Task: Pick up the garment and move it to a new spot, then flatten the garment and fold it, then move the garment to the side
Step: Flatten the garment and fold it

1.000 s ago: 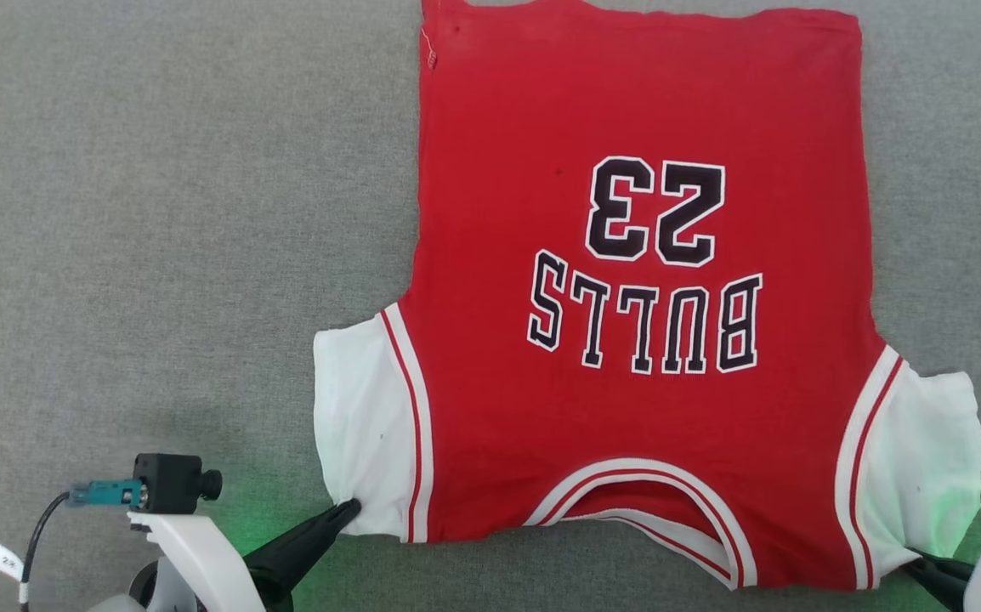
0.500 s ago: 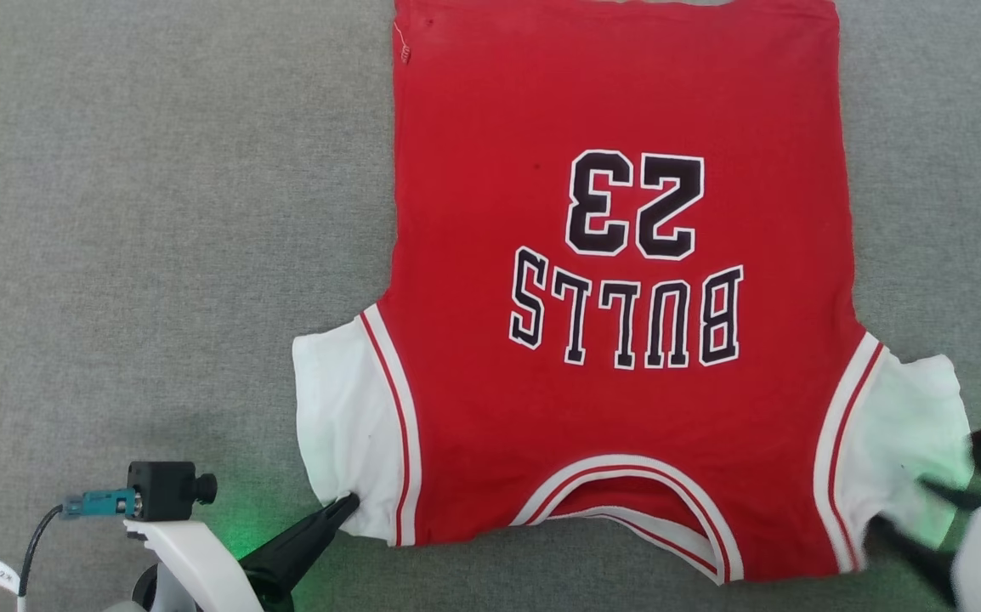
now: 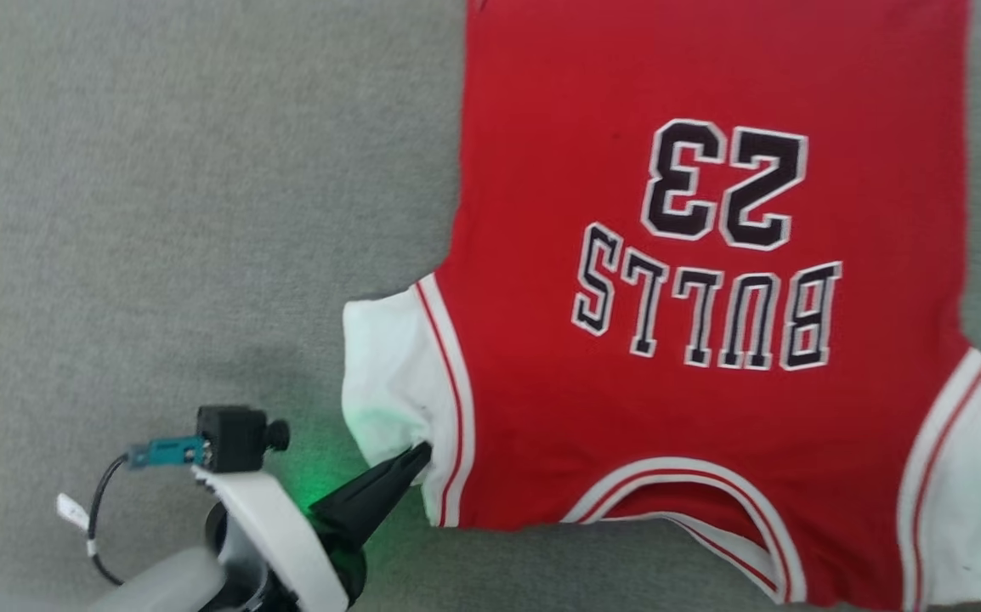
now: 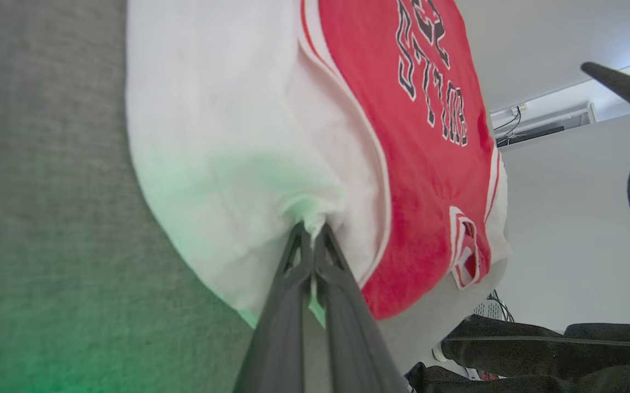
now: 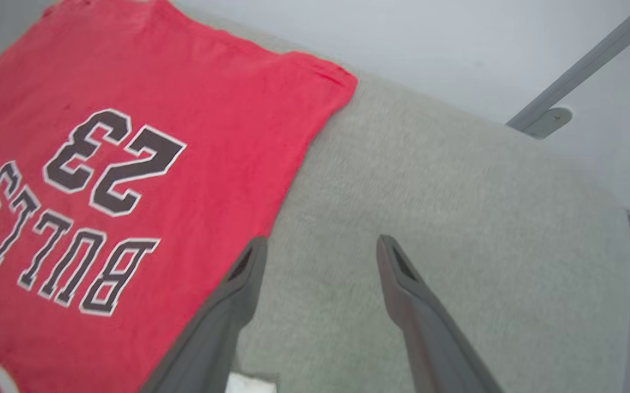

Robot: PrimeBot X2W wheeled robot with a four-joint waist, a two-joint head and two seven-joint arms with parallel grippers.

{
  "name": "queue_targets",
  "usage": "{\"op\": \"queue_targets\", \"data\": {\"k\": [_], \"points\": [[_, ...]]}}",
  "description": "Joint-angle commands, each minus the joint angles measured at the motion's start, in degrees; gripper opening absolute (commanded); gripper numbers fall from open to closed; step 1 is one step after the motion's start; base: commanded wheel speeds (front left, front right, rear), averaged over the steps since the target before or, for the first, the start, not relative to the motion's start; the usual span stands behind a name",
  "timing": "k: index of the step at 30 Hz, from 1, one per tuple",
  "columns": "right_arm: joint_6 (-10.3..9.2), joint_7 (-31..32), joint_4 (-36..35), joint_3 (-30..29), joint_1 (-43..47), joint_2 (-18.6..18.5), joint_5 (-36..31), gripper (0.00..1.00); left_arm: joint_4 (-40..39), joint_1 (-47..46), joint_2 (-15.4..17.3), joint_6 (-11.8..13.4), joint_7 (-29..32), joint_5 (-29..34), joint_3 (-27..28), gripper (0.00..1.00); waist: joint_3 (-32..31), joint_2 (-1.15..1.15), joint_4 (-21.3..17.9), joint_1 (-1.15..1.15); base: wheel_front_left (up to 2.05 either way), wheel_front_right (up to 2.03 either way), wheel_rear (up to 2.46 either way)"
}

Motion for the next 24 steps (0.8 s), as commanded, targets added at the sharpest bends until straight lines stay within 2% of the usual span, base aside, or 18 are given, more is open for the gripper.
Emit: {"op": "queue_targets", "data": {"k": [1, 2, 3, 8, 12, 13, 18, 24], "points": [[-0.02, 0.6, 3.8, 2.5, -7.2, -0.3, -1.3, 1.0, -0.3, -2.1, -0.8, 0.1, -0.4, 0.6, -0.7, 0.0, 3.4, 0.0, 2.8, 0.0, 0.0, 0.0, 0.0], [-0.02, 1.0, 6.1, 3.9, -11.1, -0.2, -2.3, 1.0, -0.3, -2.9, -1.2, 0.1, -0.6, 0.9, -1.0, 0.0, 4.3, 0.0, 3.3, 0.0, 0.0, 0.0, 0.0], [-0.02, 1.0, 6.1, 3.9, -11.1, -0.2, -2.3, 1.0, -0.3, -2.9, -1.2, 0.1, -0.6, 0.9, -1.0, 0.0, 4.3, 0.0, 3.3, 0.0, 0.0, 0.0, 0.0], [-0.02, 4.7, 19.6, 12.8, -30.9, 1.8, -9.3, 1.0, -0.7, -7.1, -2.9, 0.1, -2.2, 1.6, -2.6, 0.0, 9.6, 0.0, 5.6, 0.0, 0.0, 0.0, 0.0], [-0.02, 7.6, 31.1, 16.5, -44.2, 3.4, -15.1, 1.0, -1.2, -10.7, -4.7, 0.1, -3.5, 2.5, -4.3, 0.0, 12.9, 0.0, 7.9, 0.0, 0.0, 0.0, 0.0], [-0.02, 8.2, 36.6, 17.0, -49.2, 4.8, -17.6, 1.0, -1.5, -12.0, -5.0, 0.1, -4.1, 2.6, -5.2, 0.0, 14.0, 0.0, 8.8, 0.0, 0.0, 0.0, 0.0], [-0.02, 11.5, 46.9, 19.1, -56.9, 6.6, -21.2, 1.0, -1.5, -13.5, -4.9, 0.2, -5.8, 1.8, -6.8, 0.0, 16.0, 0.0, 10.0, 0.0, 0.0, 0.0, 0.0], [-0.02, 16.6, 56.0, 19.1, -57.3, 8.8, -24.1, 1.0, -1.3, -14.0, -5.1, 0.4, -6.9, 1.1, -7.9, 0.0, 17.3, 0.0, 9.9, 0.0, 0.0, 0.0, 0.0]]}}
